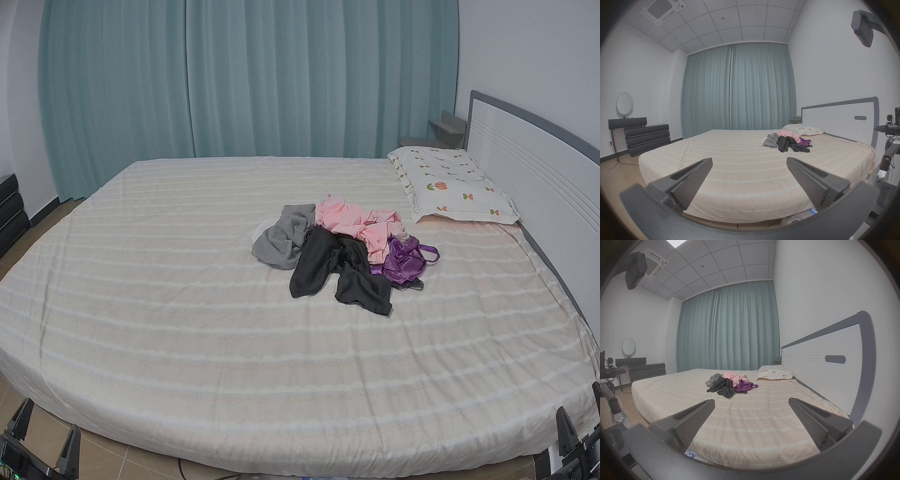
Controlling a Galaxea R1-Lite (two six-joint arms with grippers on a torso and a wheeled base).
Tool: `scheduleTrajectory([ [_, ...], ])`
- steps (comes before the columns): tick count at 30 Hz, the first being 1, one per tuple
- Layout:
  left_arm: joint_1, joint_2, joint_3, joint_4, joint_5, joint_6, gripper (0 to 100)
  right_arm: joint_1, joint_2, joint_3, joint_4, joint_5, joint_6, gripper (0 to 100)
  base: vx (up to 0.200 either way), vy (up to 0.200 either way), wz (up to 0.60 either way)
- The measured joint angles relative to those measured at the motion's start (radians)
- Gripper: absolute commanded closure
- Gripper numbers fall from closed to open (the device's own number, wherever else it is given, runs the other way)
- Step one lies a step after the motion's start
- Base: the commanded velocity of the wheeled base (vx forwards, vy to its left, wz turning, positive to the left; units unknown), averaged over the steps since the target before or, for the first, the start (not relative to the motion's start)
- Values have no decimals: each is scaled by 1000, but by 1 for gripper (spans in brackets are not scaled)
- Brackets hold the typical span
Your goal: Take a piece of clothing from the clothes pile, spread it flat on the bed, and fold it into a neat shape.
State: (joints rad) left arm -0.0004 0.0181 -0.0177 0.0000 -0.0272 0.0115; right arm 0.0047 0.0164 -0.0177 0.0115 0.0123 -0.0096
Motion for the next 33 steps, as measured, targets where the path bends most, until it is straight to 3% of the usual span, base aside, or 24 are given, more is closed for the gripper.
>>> scheduleTrajectory([
  [7,0,0,0,0,0,0,0,3,0,-4,-10,8,13,0,0,0,0],
  [14,0,0,0,0,0,0,0,21,96,-139,-12,49,50,0,0,0,0],
  [24,0,0,0,0,0,2,0,70,477,-189,-133,105,61,0,0,0,0],
  [33,-1,0,0,0,0,3,0,144,913,-266,-307,117,131,0,0,0,0],
])
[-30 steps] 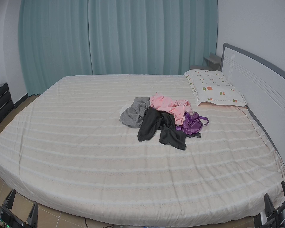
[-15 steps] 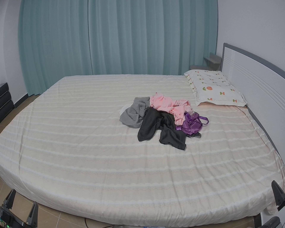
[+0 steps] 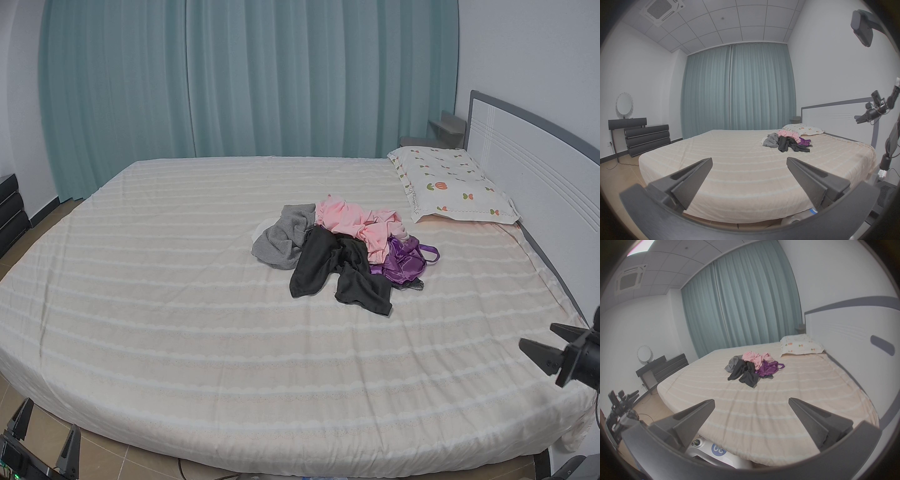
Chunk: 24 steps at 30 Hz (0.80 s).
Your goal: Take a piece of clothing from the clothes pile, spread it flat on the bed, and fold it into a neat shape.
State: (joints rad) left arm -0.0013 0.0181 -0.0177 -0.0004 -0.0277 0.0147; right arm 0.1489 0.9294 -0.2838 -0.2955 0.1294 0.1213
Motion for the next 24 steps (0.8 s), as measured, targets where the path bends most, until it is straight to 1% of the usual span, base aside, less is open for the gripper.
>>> scheduleTrajectory([
  [6,0,0,0,0,0,1,0,41,299,-110,-101,0,63,0,0,0,0],
  [11,0,0,0,-1,0,1,0,74,555,-253,-156,-5,140,0,0,0,0],
  [16,0,0,0,-1,1,1,0,105,803,-438,-191,-13,234,0,0,0,0],
  [24,0,0,0,0,1,3,0,147,1192,-797,-200,-32,391,0,0,0,0],
])
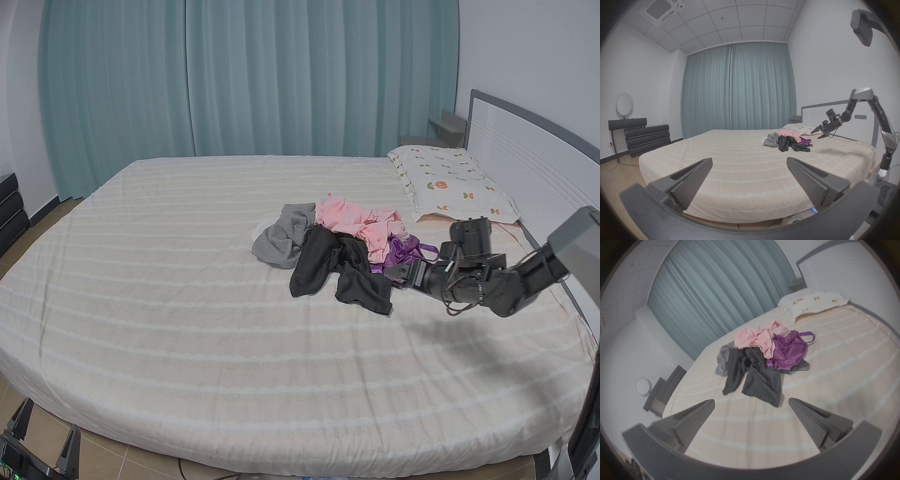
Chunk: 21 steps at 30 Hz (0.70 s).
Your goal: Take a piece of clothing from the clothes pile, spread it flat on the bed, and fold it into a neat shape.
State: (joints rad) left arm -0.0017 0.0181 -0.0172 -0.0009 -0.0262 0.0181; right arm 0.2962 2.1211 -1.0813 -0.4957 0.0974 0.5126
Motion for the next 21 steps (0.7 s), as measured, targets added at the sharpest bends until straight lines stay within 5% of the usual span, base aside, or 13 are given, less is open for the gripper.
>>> scheduleTrajectory([
  [10,0,0,0,0,1,5,0,12,350,-351,59,-51,124,0,0,0,0],
  [21,0,0,0,0,1,4,0,11,456,-425,81,-64,138,0,0,0,0],
])
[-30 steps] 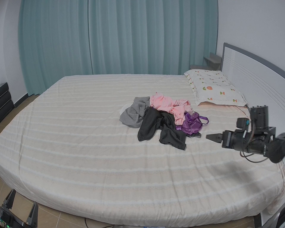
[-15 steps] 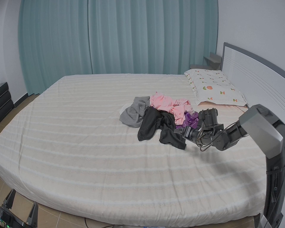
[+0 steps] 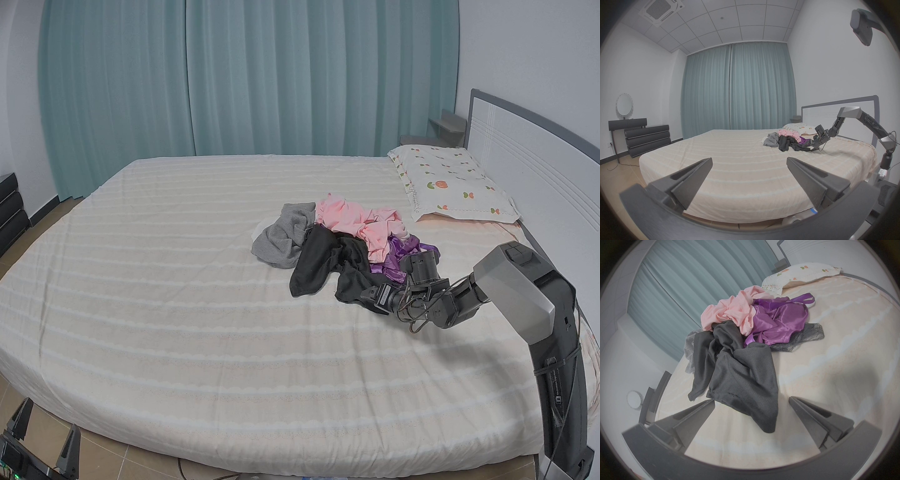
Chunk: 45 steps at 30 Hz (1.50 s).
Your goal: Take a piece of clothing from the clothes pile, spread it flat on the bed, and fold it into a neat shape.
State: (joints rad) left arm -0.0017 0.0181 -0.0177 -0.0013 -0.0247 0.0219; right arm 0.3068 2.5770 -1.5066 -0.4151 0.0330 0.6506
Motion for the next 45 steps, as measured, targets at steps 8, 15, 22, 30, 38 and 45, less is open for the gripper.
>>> scheduleTrajectory([
  [8,0,0,0,0,0,1,0,20,62,-119,3,-31,47,0,0,0,0],
  [15,1,0,0,1,0,0,0,26,108,-187,3,-58,55,100,0,0,0],
  [22,0,0,0,1,0,0,0,26,96,-156,-5,-56,119,100,0,0,0],
  [30,0,0,0,1,0,-1,0,26,-22,22,-51,-41,177,100,0,0,0],
  [38,0,0,0,1,1,-5,0,46,-230,325,-198,16,198,100,0,0,0],
  [45,0,0,0,1,2,-9,0,92,-490,594,-314,49,206,100,0,0,0],
])
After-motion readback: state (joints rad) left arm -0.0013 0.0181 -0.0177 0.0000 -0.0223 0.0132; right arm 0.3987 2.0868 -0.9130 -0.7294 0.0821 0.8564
